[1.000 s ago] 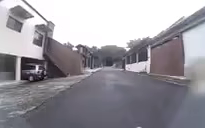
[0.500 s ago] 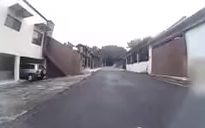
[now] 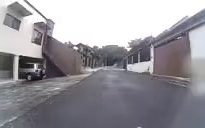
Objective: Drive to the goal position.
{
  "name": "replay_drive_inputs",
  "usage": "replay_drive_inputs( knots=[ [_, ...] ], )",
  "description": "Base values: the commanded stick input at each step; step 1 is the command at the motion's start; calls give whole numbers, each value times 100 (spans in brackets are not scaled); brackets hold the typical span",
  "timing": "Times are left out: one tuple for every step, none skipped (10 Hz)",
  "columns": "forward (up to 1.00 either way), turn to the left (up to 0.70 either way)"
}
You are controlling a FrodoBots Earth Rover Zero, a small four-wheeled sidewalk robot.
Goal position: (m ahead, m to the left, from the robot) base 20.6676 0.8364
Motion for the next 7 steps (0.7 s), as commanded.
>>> replay_drive_inputs(
  knots=[
    [50,0],
    [50,0],
    [50,0],
    [50,0],
    [50,0],
    [50,0],
    [50,0]
  ],
)
